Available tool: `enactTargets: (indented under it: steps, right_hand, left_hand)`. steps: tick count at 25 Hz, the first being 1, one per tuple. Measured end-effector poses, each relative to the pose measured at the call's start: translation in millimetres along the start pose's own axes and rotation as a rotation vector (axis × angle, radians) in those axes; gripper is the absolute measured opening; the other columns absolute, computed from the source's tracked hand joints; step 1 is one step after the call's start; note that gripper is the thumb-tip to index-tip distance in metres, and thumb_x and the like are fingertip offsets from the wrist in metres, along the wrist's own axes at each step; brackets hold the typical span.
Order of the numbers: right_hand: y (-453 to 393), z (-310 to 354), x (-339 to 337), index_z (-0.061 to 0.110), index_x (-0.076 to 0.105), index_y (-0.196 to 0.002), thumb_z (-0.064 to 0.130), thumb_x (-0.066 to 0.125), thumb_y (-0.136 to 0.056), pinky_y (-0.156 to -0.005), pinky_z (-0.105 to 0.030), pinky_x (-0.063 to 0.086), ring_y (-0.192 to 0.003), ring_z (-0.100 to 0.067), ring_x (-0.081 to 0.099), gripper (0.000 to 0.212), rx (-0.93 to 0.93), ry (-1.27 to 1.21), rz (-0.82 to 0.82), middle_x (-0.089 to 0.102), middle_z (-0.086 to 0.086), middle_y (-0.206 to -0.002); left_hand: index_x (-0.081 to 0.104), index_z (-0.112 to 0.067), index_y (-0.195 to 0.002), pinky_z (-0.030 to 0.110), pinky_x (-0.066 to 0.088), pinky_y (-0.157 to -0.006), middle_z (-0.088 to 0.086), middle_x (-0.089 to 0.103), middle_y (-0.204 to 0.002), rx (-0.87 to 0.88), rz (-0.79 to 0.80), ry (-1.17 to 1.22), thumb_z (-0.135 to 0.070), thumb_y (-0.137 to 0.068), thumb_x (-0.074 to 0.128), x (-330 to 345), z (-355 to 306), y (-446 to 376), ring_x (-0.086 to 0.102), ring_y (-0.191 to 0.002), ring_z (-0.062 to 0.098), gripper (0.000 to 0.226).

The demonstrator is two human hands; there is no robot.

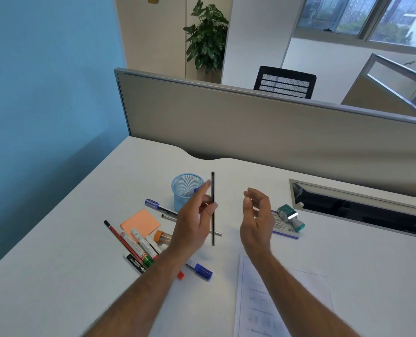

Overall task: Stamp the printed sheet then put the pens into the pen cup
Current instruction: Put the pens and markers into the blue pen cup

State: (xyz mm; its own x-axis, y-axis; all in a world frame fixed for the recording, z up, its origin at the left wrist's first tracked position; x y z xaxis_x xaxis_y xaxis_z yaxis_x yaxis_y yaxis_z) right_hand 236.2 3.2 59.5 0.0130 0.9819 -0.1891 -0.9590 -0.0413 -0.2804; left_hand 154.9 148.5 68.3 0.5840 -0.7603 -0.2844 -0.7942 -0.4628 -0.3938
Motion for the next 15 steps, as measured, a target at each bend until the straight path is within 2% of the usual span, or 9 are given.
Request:
enactTargets:
  steps: [2,5,8,11,13,15]
  right_hand:
    - [5,3,-1,0.038,0.057,-0.111,0.038,0.054,-0.094,-0.075,-0.018,0.052,-0.098,-0.009,0.064,0.017,-0.022,-0.069,0.045,0.069,0.014,-0.105]
    - [9,11,-1,0.024,0.063,-0.111,0.035,0.066,-0.087,-0.071,-0.034,0.060,-0.080,-0.023,0.071,0.026,-0.049,-0.197,0.163,0.073,-0.001,-0.087]
    - [10,22,4,0.019,0.070,-0.101,0.018,0.078,-0.081,-0.066,-0.039,0.061,-0.070,-0.024,0.071,0.022,-0.109,-0.191,0.255,0.074,-0.001,-0.084]
    - [5,37,9,0.014,0.073,-0.094,0.007,0.076,-0.083,-0.061,-0.039,0.060,-0.060,-0.023,0.070,0.013,-0.135,-0.202,0.252,0.074,-0.002,-0.077]
    - [-3,49,11,0.013,0.073,-0.091,0.009,0.074,-0.085,-0.059,-0.037,0.060,-0.058,-0.021,0.070,0.008,-0.179,-0.204,0.238,0.074,-0.001,-0.073]
    - [-13,60,14,0.015,0.071,-0.089,0.012,0.072,-0.087,-0.058,-0.036,0.060,-0.057,-0.018,0.069,0.004,-0.249,-0.148,0.229,0.072,0.002,-0.071]
  left_hand:
    - [0.046,-0.029,-0.133,0.013,0.053,-0.074,-0.008,0.067,-0.104,-0.178,-0.165,0.236,-0.021,-0.092,0.064,-1,-6,-5,0.066,-0.093,0.003,0.046]
    - [0.041,-0.027,-0.135,0.020,0.056,-0.065,0.000,0.068,-0.109,-0.408,-0.351,0.557,-0.015,-0.087,0.070,-1,-4,-9,0.071,-0.089,0.013,0.058]
    - [0.033,-0.028,-0.142,0.027,0.058,-0.066,0.007,0.073,-0.102,-0.529,-0.390,0.773,-0.011,-0.085,0.071,5,1,-6,0.073,-0.085,0.021,0.070]
    - [0.033,-0.029,-0.141,0.032,0.059,-0.069,0.015,0.073,-0.100,-0.626,-0.384,0.985,-0.013,-0.088,0.069,12,10,-2,0.073,-0.084,0.028,0.066]
    - [0.041,-0.030,-0.131,0.030,0.059,-0.064,0.012,0.073,-0.092,-0.671,-0.389,0.903,-0.025,-0.092,0.065,11,18,4,0.074,-0.077,0.026,0.047]
    - [0.049,-0.030,-0.113,0.027,0.056,-0.056,0.008,0.071,-0.076,-0.646,-0.424,0.625,-0.034,-0.093,0.061,5,28,12,0.069,-0.060,0.019,0.023]
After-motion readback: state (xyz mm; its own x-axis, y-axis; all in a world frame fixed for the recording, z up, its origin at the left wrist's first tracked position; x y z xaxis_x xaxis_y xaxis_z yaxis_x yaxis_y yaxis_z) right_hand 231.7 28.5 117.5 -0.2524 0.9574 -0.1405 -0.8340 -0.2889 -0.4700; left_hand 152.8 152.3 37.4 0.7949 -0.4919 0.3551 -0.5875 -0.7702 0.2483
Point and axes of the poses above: each hand's wrist, its own y-axis away from the middle knuckle, its own x-axis out of the palm, z = x × y, the point moved 4 cm from there along -y, towards the middle knuckle
